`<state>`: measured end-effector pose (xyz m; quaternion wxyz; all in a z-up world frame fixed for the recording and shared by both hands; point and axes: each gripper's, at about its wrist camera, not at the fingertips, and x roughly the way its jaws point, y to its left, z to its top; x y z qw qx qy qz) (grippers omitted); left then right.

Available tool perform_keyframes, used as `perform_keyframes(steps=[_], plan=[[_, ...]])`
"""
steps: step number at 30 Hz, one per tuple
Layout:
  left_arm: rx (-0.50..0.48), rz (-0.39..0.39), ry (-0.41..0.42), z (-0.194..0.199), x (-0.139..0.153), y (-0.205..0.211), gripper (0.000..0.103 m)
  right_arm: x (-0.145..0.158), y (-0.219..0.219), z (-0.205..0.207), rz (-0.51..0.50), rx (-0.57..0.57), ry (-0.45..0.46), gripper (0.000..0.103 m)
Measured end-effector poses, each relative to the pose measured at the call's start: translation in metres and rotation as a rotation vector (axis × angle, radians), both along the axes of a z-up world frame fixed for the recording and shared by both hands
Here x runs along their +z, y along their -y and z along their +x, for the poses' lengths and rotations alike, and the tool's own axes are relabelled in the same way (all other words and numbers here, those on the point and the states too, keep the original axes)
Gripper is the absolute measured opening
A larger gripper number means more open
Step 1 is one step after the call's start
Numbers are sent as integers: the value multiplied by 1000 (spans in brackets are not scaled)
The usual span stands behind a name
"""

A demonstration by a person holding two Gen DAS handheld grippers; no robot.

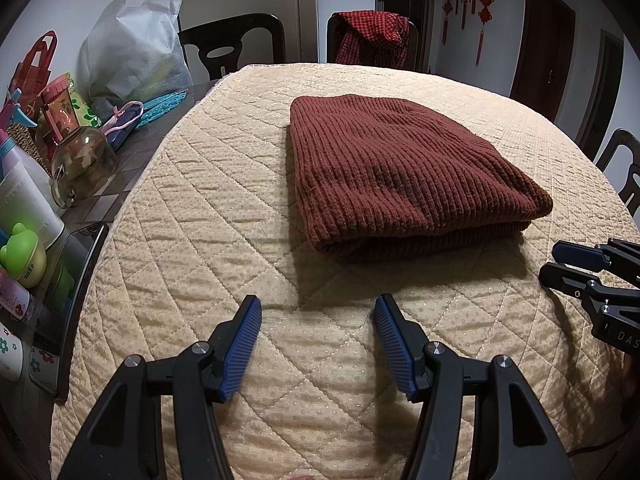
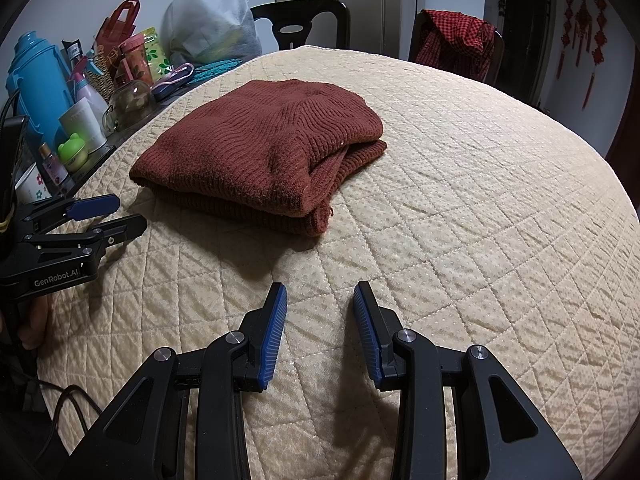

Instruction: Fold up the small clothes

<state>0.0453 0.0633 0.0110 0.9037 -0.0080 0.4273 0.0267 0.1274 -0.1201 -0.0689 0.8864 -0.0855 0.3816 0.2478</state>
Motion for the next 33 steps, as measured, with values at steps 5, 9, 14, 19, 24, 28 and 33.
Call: perform_keyframes(steps=[5, 9, 14, 19, 24, 28, 33], plan=[[0, 0, 0, 0, 0, 0, 62, 0, 0, 0, 0, 0, 0, 36], [0, 1, 0, 0, 0, 1, 62, 0, 0, 0, 0, 0, 0, 36], [0, 2, 0, 0, 0, -1, 62, 0, -1, 0, 0, 0, 0, 36], [0, 4, 0, -1, 0, -1, 62, 0, 0, 0, 0, 0, 0, 36], [0, 5, 0, 1, 0, -3, 62, 0, -1, -1, 0, 0, 0, 36], [1, 5, 0, 0, 0, -1, 62, 0, 0, 0, 0, 0, 0, 36], [1, 5, 0, 0, 0, 0, 62, 0, -1, -1, 0, 0, 1, 36]])
